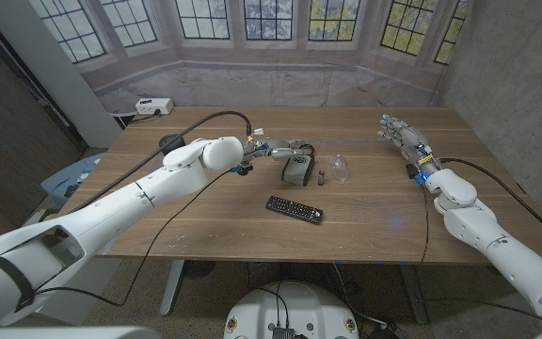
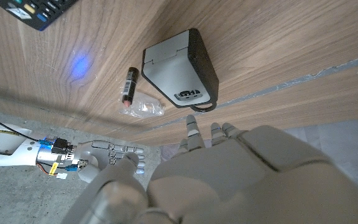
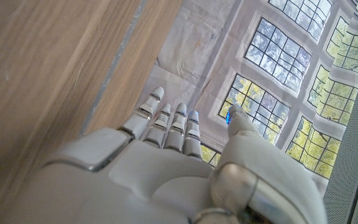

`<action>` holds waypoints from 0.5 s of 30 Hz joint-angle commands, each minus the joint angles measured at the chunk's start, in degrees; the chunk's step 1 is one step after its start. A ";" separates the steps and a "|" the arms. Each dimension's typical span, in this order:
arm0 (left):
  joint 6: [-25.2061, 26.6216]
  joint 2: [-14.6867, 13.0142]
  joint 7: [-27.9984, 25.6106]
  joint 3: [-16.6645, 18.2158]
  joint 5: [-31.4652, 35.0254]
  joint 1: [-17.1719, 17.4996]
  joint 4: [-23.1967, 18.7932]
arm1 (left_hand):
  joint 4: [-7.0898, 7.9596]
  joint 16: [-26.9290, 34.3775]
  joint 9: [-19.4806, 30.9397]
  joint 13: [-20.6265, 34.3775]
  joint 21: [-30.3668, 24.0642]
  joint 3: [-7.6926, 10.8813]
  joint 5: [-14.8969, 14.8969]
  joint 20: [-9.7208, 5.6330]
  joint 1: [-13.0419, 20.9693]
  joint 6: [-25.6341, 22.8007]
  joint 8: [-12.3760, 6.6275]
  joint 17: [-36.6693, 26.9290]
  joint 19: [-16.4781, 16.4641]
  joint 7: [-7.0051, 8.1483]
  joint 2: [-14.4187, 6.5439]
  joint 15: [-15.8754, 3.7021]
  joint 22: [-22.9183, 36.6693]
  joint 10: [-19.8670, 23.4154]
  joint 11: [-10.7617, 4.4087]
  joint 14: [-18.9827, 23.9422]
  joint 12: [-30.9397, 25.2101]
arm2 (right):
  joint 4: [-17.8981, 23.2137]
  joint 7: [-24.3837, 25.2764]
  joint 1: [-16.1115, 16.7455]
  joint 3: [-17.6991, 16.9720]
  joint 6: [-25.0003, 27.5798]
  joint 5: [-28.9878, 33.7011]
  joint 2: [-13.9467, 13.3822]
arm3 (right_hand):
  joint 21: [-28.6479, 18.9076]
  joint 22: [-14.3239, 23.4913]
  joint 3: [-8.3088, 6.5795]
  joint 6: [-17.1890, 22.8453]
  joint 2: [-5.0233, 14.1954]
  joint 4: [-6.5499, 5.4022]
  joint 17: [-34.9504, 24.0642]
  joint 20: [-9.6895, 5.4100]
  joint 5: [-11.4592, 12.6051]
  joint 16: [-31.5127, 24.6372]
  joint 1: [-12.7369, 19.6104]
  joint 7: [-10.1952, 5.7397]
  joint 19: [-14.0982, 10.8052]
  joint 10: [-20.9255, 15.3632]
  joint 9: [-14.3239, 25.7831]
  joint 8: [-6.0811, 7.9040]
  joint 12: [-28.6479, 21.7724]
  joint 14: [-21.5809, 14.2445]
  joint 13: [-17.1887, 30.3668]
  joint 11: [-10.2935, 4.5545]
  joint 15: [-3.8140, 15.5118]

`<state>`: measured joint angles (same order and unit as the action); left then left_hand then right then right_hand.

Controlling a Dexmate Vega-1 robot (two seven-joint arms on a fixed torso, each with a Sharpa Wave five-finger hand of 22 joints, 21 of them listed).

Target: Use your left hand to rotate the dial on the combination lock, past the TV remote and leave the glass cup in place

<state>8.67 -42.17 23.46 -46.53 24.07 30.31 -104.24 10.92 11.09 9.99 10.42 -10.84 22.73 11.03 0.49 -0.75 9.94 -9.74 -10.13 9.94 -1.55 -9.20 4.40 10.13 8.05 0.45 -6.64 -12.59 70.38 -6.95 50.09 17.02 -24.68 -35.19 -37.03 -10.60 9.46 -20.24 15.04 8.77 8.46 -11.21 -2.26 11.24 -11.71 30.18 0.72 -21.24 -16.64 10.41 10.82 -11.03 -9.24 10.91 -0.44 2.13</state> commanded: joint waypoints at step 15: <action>2.20 1.51 1.80 -2.91 7.87 -1.97 0.13 | 0.09 0.09 0.12 -0.15 0.11 -0.57 0.25 -1.02 0.12 0.89 -0.77 -0.04 3.82 -0.23 -0.40 -0.41 0.11 4.96 -0.69 1.22 -1.11 | -1.51 -0.38 0.24 -0.15 -0.73 -0.44 0.27 | -0.31 0.17 -0.12 0.29 0.00 0.27 -0.17 -0.88 0.32 -0.22 0.73 0.09 -0.61 -0.30 0.05 0.16 -0.13 0.04 0.07 0.28 0.91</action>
<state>9.40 -41.44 24.27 -47.91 27.62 29.38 -104.02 11.00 11.09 9.99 10.12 -10.80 22.34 11.03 -0.22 -0.75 9.94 -10.20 -10.13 9.83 -1.54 -9.19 3.99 10.14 12.40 -0.31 -5.61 -13.41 69.50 -7.19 50.41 16.82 -25.35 -35.52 -36.97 -10.60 9.46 -20.24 15.04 8.77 8.45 -11.21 -2.26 11.24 -11.71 30.18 0.72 -21.24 -16.64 10.41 10.82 -11.03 -9.24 10.91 -0.44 2.13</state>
